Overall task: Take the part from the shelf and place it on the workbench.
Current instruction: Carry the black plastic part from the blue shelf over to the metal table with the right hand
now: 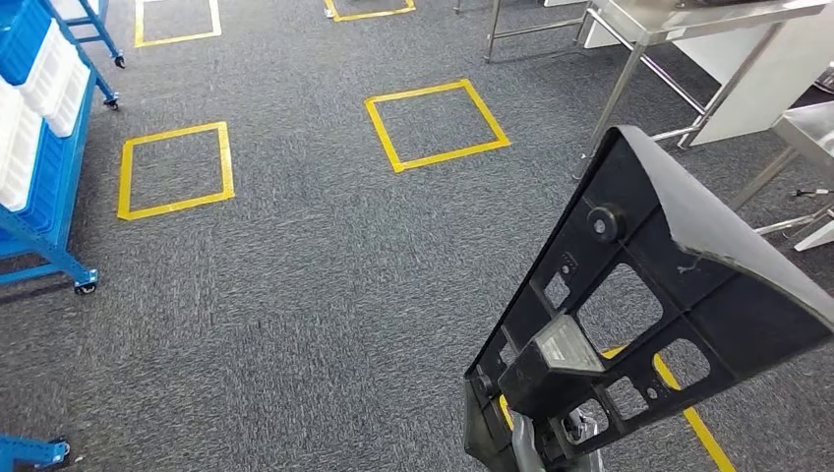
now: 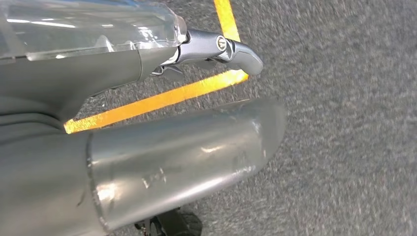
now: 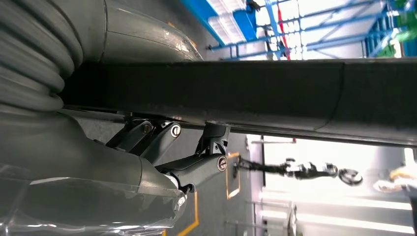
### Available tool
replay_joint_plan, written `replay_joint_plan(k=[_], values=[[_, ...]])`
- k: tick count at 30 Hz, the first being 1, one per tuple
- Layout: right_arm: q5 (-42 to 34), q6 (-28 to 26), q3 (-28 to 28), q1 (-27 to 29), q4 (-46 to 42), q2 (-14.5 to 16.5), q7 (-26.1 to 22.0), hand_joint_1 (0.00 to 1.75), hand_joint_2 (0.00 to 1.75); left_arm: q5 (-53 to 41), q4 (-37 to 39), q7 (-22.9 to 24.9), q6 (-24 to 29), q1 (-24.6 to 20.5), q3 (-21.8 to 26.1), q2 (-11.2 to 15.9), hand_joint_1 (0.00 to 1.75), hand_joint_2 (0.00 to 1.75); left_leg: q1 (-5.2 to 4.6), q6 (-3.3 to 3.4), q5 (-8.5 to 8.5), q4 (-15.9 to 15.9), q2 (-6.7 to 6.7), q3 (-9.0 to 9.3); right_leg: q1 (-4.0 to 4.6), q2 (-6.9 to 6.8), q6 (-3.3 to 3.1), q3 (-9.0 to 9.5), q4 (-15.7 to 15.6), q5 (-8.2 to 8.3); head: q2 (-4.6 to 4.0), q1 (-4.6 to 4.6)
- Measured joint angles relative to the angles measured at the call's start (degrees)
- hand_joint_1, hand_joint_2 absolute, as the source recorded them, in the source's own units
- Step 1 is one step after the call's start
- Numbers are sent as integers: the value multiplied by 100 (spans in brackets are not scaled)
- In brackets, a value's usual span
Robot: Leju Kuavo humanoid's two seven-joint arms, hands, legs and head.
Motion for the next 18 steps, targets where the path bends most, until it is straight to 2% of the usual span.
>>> replay_joint_plan(k=[1, 2, 4, 6, 7, 8, 9, 10, 11, 12, 13, 14, 15, 16, 17, 18], values=[[3, -2, -4, 16, -21, 2, 4, 175, 175, -3, 0, -3, 0, -12, -10, -2, 0, 0, -5, -25, -4, -29, 58, 35, -2, 71, -22, 11, -37, 16, 0, 0], [7, -3, -9, 37, -37, 4, 7, 175, 175, -11, 0, -5, 1, -25, -21, -4, 0, 0, -6, -49, -24, -35, 55, 70, -25, 131, -33, 48, -95, 40, 0, -2], [20, -1, -17, 40, -66, 14, 15, 175, 175, -36, 0, -15, 3, -44, -42, -8, 0, 0, -8, -90, -185, 196, -159, 15, -83, 248, -65, 149, -235, 95, 0, -16], [27, 1, -23, 16, -78, 30, 33, 175, 175, -55, 0, -20, 9, -35, -51, 1, 0, 0, 6, -119, -510, 879, -441, -319, -114, 373, -85, 192, -279, 115, -1, -34], [28, 1, -26, 11, -80, 36, 47, 175, 175, -59, 0, -19, 12, -26, -56, 6, 0, 0, 13, -135, -637, 1239, -498, -517, -118, 445, -88, 191, -270, 109, -1, -37], [30, -2, -28, 15, -80, 40, 62, 175, 175, -63, 0, -19, 14, -18, -62, 12, 0, 0, 20, -153, -666, 1462, -521, -657, -122, 522, -85, 191, -254, 100, -1, -41], [33, -7, -30, 18, -80, 40, 75, 175, 175, -69, 0, -19, 14, -15, -71, 14, 0, 0, 31, -169, -579, 1483, -532, -708, -130, 602, -74, 193, -233, 86, -1, -39], [37, -14, -31, 20, -80, 41, 86, 175, 175, -74, 0, -19, 15, -13, -80, 15, 0, 0, 46, -185, -390, 1290, -548, -655, -141, 681, -56, 195, -203, 68, -1, -40], [41, -22, -31, 21, -80, 42, 94, 175, 175, -79, 0, -19, 15, -13, -88, 15, 0, 0, 70, -202, -152, 928, -615, -522, -156, 760, -30, 192, -158, 39, -1, -41], [46, -30, -32, 20, -80, 42, 96, 175, 175, -82, 0, -19, 15, -14, -95, 15, 0, 0, 94, -217, 10, 578, -759, -388, -163, 833, 5, 174, -98, 6, -2, -44], [51, -35, -33, 19, -80, 43, 97, 175, 175, -82, 0, -19, 15, -14, -99, 15, 0, 0, 115, -211, 105, 313, -892, -286, -168, 904, 40, 140, -37, -23, -1, -46], [58, -39, -34, 23, -80, 43, 98, 175, 175, -82, 0, -20, 15, -13, -103, 15, 0, 0, 123, -192, 128, 165, -995, -233, -171, 968, 76, 101, 10, -42, -2, -48], [63, -43, -36, 31, -81, 44, 98, 175, 175, -82, 0, -21, 15, -15, -107, 14, 0, 0, 114, -158, 97, 146, -1035, -227, -176, 1030, 112, 64, 35, -43, -1, -50], [68, -46, -36, 42, -82, 44, 98, 175, 175, -82, 0, -22, 15, -19, -112, 13, 0, 0, 109, -112, 104, 139, -979, -225, -184, 1093, 143, 36, 40, -33, 0, -49], [71, -49, -37, 56, -85, 45, 98, 175, 175, -82, 0, -23, 15, -26, -117, 10, 0, 0, 107, -74, 117, 123, -910, -220, -189, 1077, 172, 19, 50, -31, 0, -50], [72, -52, -37, 63, -89, 45, 97, 175, 175, -82, 0, -23, 15, -34, -121, 8, 0, 0, 110, -32, 131, 102, -845, -208, -184, 965, 200, -14, 108, -67, 0, -32]])
